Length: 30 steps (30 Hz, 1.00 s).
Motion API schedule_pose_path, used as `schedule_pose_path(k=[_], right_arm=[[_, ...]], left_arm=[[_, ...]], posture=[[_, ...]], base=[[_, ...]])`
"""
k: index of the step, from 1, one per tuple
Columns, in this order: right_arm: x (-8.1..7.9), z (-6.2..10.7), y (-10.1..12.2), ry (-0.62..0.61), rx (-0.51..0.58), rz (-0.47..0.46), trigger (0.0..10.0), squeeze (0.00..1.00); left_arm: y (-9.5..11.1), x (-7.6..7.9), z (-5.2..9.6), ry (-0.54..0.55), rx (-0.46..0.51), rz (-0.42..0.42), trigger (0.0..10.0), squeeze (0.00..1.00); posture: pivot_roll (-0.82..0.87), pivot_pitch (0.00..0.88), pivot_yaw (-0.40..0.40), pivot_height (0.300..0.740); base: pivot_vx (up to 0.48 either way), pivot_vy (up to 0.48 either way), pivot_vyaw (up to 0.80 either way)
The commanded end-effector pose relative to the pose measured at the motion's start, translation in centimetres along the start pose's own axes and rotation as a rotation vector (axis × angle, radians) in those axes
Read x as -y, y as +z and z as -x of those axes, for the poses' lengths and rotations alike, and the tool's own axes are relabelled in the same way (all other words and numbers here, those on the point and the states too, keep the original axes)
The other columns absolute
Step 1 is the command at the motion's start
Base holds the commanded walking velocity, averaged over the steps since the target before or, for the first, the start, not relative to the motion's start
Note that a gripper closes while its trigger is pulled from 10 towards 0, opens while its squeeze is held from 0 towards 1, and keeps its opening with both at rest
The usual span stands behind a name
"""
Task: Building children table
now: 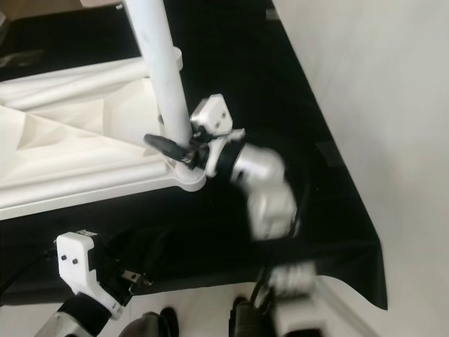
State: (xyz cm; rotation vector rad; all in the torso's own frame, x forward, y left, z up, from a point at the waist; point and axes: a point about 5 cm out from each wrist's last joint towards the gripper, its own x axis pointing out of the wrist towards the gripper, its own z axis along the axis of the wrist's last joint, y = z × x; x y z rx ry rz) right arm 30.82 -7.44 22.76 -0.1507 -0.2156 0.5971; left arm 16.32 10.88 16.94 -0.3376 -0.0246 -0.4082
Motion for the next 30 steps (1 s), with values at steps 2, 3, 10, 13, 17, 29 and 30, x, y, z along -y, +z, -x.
schedule_pose_path(k=[2, 3, 10, 13, 17, 29, 30], right_arm=[[-1.3, 2.4, -6.0, -0.103, -0.320, -0.115, 0.0, 0.00], [-1.8, 2.0, -6.0, -0.065, -0.299, -0.114, 0.0, 0.00], [-2.2, 0.9, -5.9, -0.046, -0.301, -0.120, 0.0, 0.00], [-2.7, 0.4, -4.5, -0.038, -0.283, -0.153, 1.1, 0.00], [-1.7, -1.4, -2.3, 0.132, -0.146, -0.187, 10.0, 1.00], [2.1, -3.6, 2.0, 0.763, 0.024, -0.101, 10.0, 0.00], [2.1, -3.6, 2.0, 0.763, 0.024, -0.101, 10.0, 0.00]], left_arm=[[-0.8, -0.7, 0.2, 0.022, -0.038, 0.004, 10.0, 0.00], [-0.9, -0.8, 0.1, 0.022, -0.038, 0.003, 10.0, 0.00], [-0.9, -1.0, 0.0, 0.029, -0.032, 0.001, 10.0, 0.00], [-0.8, -1.1, 0.0, 0.039, -0.021, 0.001, 10.0, 0.00], [-0.8, -1.0, -0.1, 0.034, -0.020, 0.003, 10.0, 0.00], [-0.7, -0.3, 0.2, 0.032, -0.017, 0.007, 10.0, 0.00], [-0.7, -0.3, 0.2, 0.032, -0.017, 0.007, 10.0, 0.00]], posture=[[-0.01, 0.288, 0.044, 0.740], [0.00, 0.278, 0.043, 0.740], [0.00, 0.273, 0.034, 0.740], [0.00, 0.275, 0.035, 0.740], [0.00, 0.284, 0.031, 0.740], [0.03, 0.307, 0.022, 0.740], [0.03, 0.307, 0.022, 0.740]], base=[[0.000, 0.000, 0.00], [0.000, 0.000, 0.00], [0.000, 0.000, 0.00], [0.000, 0.000, 0.00], [0.000, 0.000, 0.00], [0.000, 0.000, 0.00], [0.000, 0.000, 0.00]])
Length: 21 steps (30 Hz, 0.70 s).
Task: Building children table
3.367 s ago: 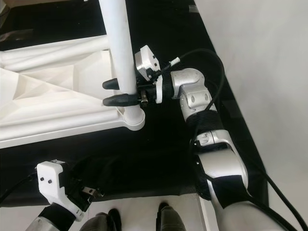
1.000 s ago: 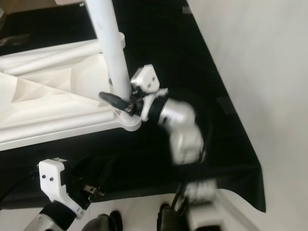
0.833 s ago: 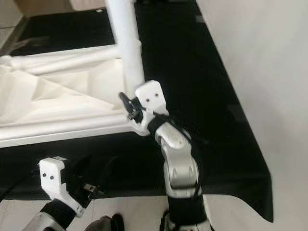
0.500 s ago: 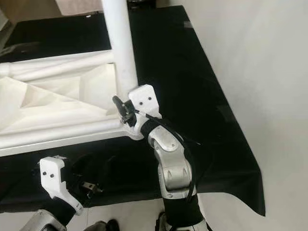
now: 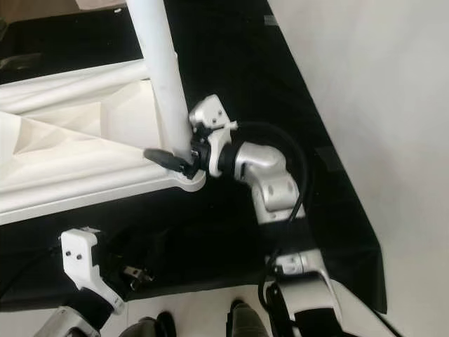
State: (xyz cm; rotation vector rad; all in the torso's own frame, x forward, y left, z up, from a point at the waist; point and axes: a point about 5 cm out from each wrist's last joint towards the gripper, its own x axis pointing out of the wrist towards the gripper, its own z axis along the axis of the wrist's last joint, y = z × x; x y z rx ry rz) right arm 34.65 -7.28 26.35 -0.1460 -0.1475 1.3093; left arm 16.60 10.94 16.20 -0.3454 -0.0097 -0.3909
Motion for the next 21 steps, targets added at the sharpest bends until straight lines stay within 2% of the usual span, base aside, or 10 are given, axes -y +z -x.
schedule_pose_path(k=[1, 2, 6, 8, 9, 13, 17, 20, 21], right_arm=[[-0.1, -0.3, -0.3, 0.077, 0.026, -0.029, 10.0, 0.00], [0.3, -0.6, 0.2, 0.101, 0.037, -0.032, 10.0, 0.00], [0.6, -0.8, 0.5, 0.151, 0.046, -0.031, 10.0, 0.00], [0.8, -1.0, 0.7, 0.216, 0.061, -0.056, 9.7, 0.00], [0.8, -1.0, 0.7, 0.240, 0.061, -0.063, 0.0, 0.00], [1.2, -0.9, 0.3, 0.283, 0.068, -0.078, 0.0, 0.00], [1.4, -0.8, 0.1, 0.270, 0.068, -0.075, 0.0, 0.00], [1.6, -0.5, -0.2, 0.234, 0.065, -0.067, 0.0, 0.00], [1.9, 0.1, -0.6, 0.161, 0.057, -0.055, 0.0, 0.00]], left_arm=[[0.0, 0.1, 0.4, 0.013, -0.008, -0.003, 10.0, 0.00], [0.0, 0.2, 0.5, 0.015, -0.009, -0.002, 10.0, 0.00], [0.1, 0.3, 0.6, 0.016, -0.010, -0.002, 10.0, 0.00], [0.1, 0.4, 0.8, 0.018, -0.013, -0.001, 10.0, 0.00], [0.1, 0.4, 0.8, 0.018, -0.014, 0.000, 10.0, 0.00], [0.1, 0.5, 0.9, 0.020, -0.017, 0.001, 10.0, 0.00], [0.1, 0.5, 0.9, 0.021, -0.017, 0.002, 10.0, 0.00], [0.1, 0.5, 0.9, 0.022, -0.017, 0.003, 10.0, 0.00], [0.1, 0.4, 0.8, 0.022, -0.016, 0.003, 10.0, 0.00]], posture=[[0.03, 0.308, 0.022, 0.740], [0.04, 0.314, 0.022, 0.740], [0.04, 0.319, 0.024, 0.740], [0.04, 0.325, 0.025, 0.740], [0.05, 0.328, 0.024, 0.740], [0.04, 0.330, 0.022, 0.740], [0.04, 0.331, 0.022, 0.740], [0.03, 0.329, 0.022, 0.740], [0.02, 0.326, 0.023, 0.740]], base=[[0.000, 0.000, 0.00], [0.000, 0.000, 0.00], [0.000, 0.000, 0.00], [0.000, 0.000, 0.00], [0.000, 0.000, 0.00], [0.000, 0.000, 0.00], [0.000, 0.000, 0.00], [0.000, 0.000, 0.00], [0.000, 0.000, 0.00]])
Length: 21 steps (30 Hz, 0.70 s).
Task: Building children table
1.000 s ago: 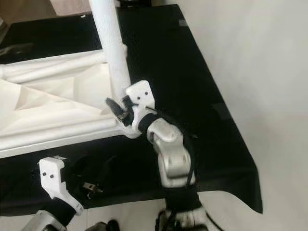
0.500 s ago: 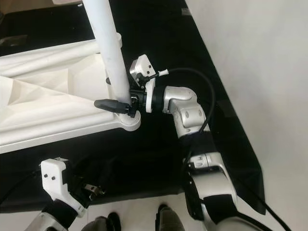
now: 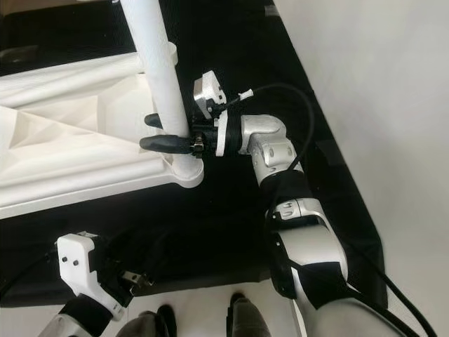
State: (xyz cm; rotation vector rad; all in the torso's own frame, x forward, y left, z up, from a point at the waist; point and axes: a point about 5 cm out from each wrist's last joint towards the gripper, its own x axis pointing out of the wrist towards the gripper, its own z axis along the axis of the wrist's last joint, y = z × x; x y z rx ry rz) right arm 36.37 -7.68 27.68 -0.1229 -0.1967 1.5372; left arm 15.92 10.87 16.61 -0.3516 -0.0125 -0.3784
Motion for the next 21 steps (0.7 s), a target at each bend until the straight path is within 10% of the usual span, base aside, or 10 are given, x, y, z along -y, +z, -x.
schedule_pose_path(k=[1, 7, 9, 11, 14, 21], right_arm=[[-0.1, 0.3, -1.5, -0.064, -0.006, -0.057, 0.0, 0.00], [-0.6, 2.4, -3.0, -0.413, -0.062, -0.068, 0.0, 0.00], [-2.6, 4.1, -5.7, -1.092, -0.185, -0.089, 0.0, 0.00], [-3.6, 5.2, -6.2, -1.294, -0.221, -0.095, 0.0, 0.00], [-6.0, 2.7, -7.4, -1.155, -0.266, -0.056, 0.0, 0.00], [-5.6, -0.9, -7.2, -1.001, -0.187, -0.079, 0.0, 0.00]], left_arm=[[-0.3, 0.0, 0.2, 0.011, -0.022, -0.002, 10.0, 0.00], [-0.3, -0.3, 0.1, 0.009, -0.020, -0.002, 10.0, 0.00], [-0.2, -0.6, 0.0, 0.009, -0.020, -0.007, 10.0, 0.00], [-0.2, -0.7, 0.0, 0.009, -0.020, -0.008, 10.0, 0.00], [-0.3, -0.9, -0.1, 0.005, -0.022, -0.014, 10.0, 0.00], [-0.5, -1.2, -0.4, 0.011, -0.020, -0.018, 10.0, 0.00]], posture=[[0.02, 0.326, 0.023, 0.740], [0.01, 0.324, 0.017, 0.740], [-0.01, 0.321, 0.023, 0.740], [-0.01, 0.321, 0.023, 0.740], [-0.01, 0.310, 0.045, 0.740], [0.00, 0.277, 0.033, 0.740]], base=[[0.000, 0.000, 0.00], [0.000, 0.000, 0.00], [0.000, 0.000, 0.00], [0.000, 0.000, 0.00], [0.000, 0.000, 0.00], [0.000, 0.000, 0.00]])
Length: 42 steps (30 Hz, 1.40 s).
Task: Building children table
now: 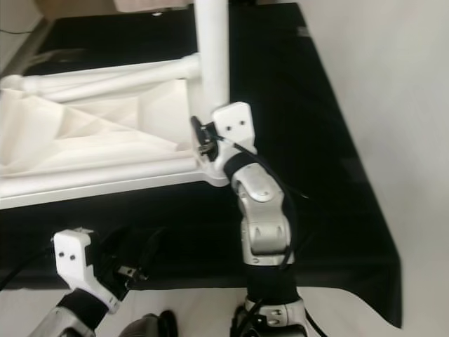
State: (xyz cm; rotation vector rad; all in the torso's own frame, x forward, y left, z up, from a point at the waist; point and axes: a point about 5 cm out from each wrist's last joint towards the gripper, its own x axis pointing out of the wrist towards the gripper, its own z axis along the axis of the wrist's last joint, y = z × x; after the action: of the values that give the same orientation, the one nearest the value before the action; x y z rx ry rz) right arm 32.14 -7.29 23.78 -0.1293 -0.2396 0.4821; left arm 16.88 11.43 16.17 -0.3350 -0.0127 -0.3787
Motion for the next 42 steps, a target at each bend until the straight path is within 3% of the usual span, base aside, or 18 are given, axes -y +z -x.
schedule_pose_path(k=[1, 2, 4, 5, 6, 8, 12, 16, 17, 18, 20, 22, 30, 31, 32, 33, 34, 42], right_arm=[[-2.0, 0.0, -4.0, 0.082, -0.186, -0.114, 0.0, 0.00], [-2.0, 0.0, -4.0, 0.082, -0.186, -0.114, 0.0, 0.00], [-3.0, 0.0, -3.1, 0.148, -0.164, -0.167, 10.0, 0.06], [-3.0, 0.0, -3.1, 0.148, -0.164, -0.167, 10.0, 0.06], [-3.3, 0.0, -2.6, 0.188, -0.141, -0.195, 10.0, 1.00], [-3.4, -0.2, -1.9, 0.225, -0.110, -0.227, 10.0, 1.00], [-3.3, -0.9, 0.1, 0.577, 0.014, -0.247, 10.0, 1.00], [-3.1, -0.9, 0.3, 0.642, 0.029, -0.229, 10.0, 1.00], [-2.5, -1.2, 0.7, 0.785, 0.042, -0.181, 10.0, 0.00], [-2.5, -1.2, 0.7, 0.785, 0.042, -0.181, 10.0, 0.00], [-1.7, -1.7, 1.1, 0.948, 0.043, -0.148, 10.0, 0.00], [-1.7, -1.7, 1.1, 0.948, 0.043, -0.148, 10.0, 0.00], [-0.9, -3.3, 1.8, 1.154, 0.007, -0.144, 10.0, 0.00], [-1.0, -3.4, 1.7, 1.192, -0.006, -0.145, 8.8, 0.00], [-0.9, -3.5, 1.6, 1.213, -0.016, -0.139, 2.8, 0.00], [-0.9, -3.5, 1.6, 1.213, -0.016, -0.139, 2.8, 0.00], [-0.9, -3.6, 1.6, 1.234, -0.021, -0.135, 0.0, 0.00], [-0.3, -3.8, 1.1, 1.229, -0.021, -0.113, 0.0, 0.00]], left_arm=[[-0.3, -0.3, 0.3, 0.015, -0.015, -0.003, 10.0, 0.00], [-0.3, -0.3, 0.3, 0.015, -0.015, -0.003, 10.0, 0.00], [-0.3, -0.3, 0.3, 0.017, -0.013, -0.002, 10.0, 0.00], [-0.3, -0.3, 0.3, 0.017, -0.013, -0.002, 10.0, 0.00], [-0.3, -0.3, 0.3, 0.016, -0.013, -0.001, 10.0, 0.00], [-0.3, -0.2, 0.3, 0.014, -0.014, 0.001, 10.0, 0.00], [-0.4, 0.0, 0.3, 0.004, -0.017, 0.008, 10.0, 0.00], [-0.4, 0.1, 0.3, 0.003, -0.017, 0.008, 10.0, 0.00], [-0.4, 0.3, 0.3, 0.003, -0.015, 0.010, 10.0, 0.00], [-0.4, 0.3, 0.3, 0.003, -0.015, 0.010, 10.0, 0.00], [-0.3, 0.4, 0.4, 0.004, -0.014, 0.010, 10.0, 0.00], [-0.3, 0.4, 0.4, 0.004, -0.014, 0.010, 10.0, 0.00], [-0.1, 0.7, 0.9, 0.005, -0.022, 0.009, 10.0, 0.00], [-0.1, 0.8, 1.0, 0.004, -0.024, 0.010, 10.0, 0.00], [-0.1, 0.8, 1.0, 0.004, -0.025, 0.010, 10.0, 0.00], [-0.1, 0.8, 1.0, 0.004, -0.025, 0.010, 10.0, 0.00], [0.0, 0.9, 1.0, 0.004, -0.026, 0.010, 10.0, 0.00], [-0.1, 1.0, 1.1, 0.009, -0.027, 0.012, 10.0, 0.00]], posture=[[0.00, 0.277, 0.033, 0.740], [0.00, 0.277, 0.033, 0.740], [-0.01, 0.275, 0.036, 0.740], [-0.01, 0.275, 0.036, 0.740], [-0.01, 0.275, 0.036, 0.740], [-0.01, 0.275, 0.036, 0.740], [-0.01, 0.275, 0.034, 0.740], [0.00, 0.277, 0.032, 0.740], [0.01, 0.286, 0.027, 0.740], [0.01, 0.286, 0.027, 0.740], [0.01, 0.291, 0.028, 0.740], [0.01, 0.291, 0.028, 0.740], [0.06, 0.313, 0.039, 0.740], [0.07, 0.316, 0.036, 0.740], [0.07, 0.316, 0.035, 0.740], [0.07, 0.316, 0.035, 0.740], [0.07, 0.319, 0.036, 0.740], [0.07, 0.326, 0.030, 0.740]], base=[[0.000, 0.000, 0.00], [0.000, 0.000, 0.00], [0.000, 0.000, 0.00], [0.000, 0.000, 0.00], [0.000, 0.000, 0.00], [0.000, 0.000, 0.00], [0.000, 0.000, 0.00], [0.000, 0.000, 0.00], [0.000, 0.000, 0.00], [0.000, 0.000, 0.00], [0.000, 0.000, 0.00], [0.000, 0.000, 0.00], [0.000, 0.000, 0.00], [0.000, 0.000, 0.00], [0.000, 0.000, 0.00], [0.000, 0.000, 0.00], [0.000, 0.000, 0.00], [0.000, 0.000, 0.00]])
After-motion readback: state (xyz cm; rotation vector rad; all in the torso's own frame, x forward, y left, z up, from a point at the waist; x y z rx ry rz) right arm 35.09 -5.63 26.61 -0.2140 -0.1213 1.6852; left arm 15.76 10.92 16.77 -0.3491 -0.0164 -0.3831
